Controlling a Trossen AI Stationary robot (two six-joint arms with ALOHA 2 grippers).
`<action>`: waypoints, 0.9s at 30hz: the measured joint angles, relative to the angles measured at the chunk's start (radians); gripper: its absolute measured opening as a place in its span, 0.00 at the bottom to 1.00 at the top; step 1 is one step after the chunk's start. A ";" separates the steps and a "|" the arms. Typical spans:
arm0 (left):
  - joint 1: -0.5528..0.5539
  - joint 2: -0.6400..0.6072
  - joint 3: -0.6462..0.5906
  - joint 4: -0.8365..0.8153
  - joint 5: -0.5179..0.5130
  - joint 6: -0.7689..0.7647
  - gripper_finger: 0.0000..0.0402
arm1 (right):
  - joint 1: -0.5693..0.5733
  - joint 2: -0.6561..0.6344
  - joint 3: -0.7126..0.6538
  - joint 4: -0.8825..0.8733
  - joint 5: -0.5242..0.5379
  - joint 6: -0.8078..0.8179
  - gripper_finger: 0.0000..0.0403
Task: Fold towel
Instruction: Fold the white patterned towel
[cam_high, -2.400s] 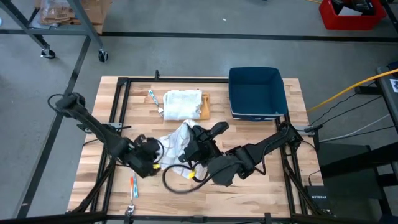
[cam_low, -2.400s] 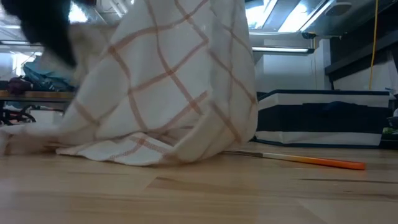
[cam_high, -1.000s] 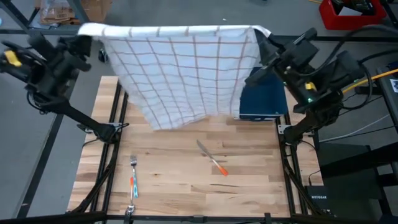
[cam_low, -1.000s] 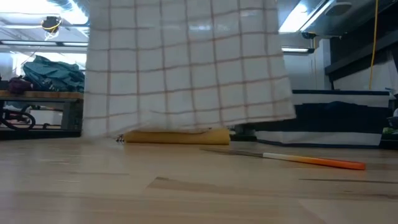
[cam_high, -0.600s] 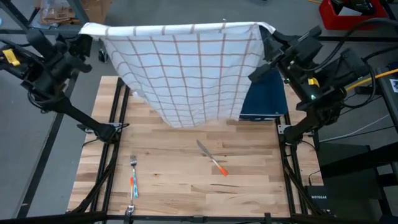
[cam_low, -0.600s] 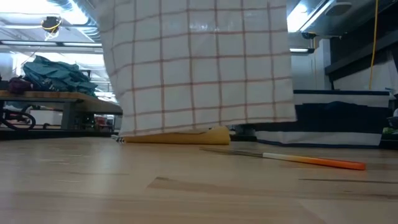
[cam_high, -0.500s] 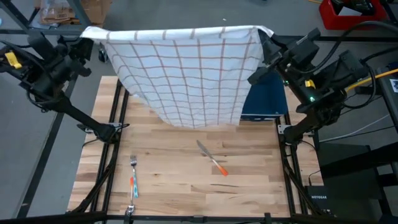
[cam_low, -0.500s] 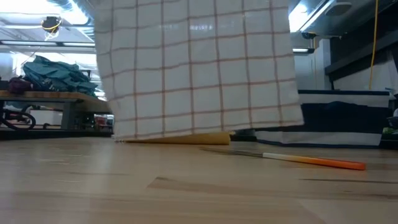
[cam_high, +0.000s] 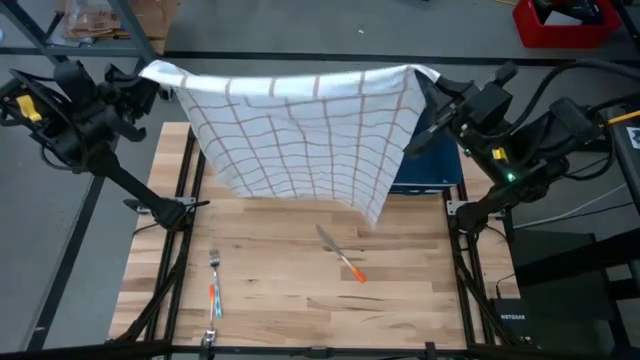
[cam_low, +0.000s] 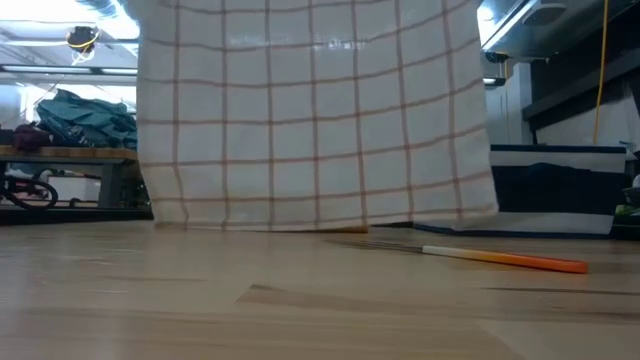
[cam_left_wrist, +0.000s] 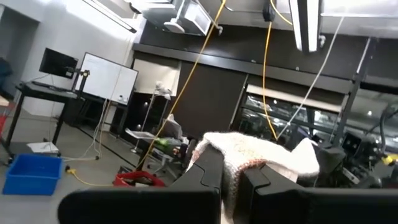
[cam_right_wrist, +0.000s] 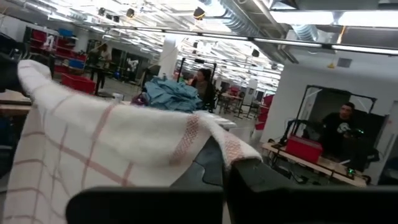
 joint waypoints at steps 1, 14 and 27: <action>0.000 0.001 0.007 0.000 0.000 -0.002 0.00 | 0.000 -0.002 0.001 0.002 0.001 0.000 0.00; -0.060 0.000 0.017 -0.003 0.003 -0.008 0.00 | 0.000 -0.001 0.001 -0.027 0.069 -0.001 0.00; -0.093 -0.001 0.064 0.000 -0.005 0.135 0.00 | -0.044 -0.001 0.001 -0.027 -0.007 -0.082 0.00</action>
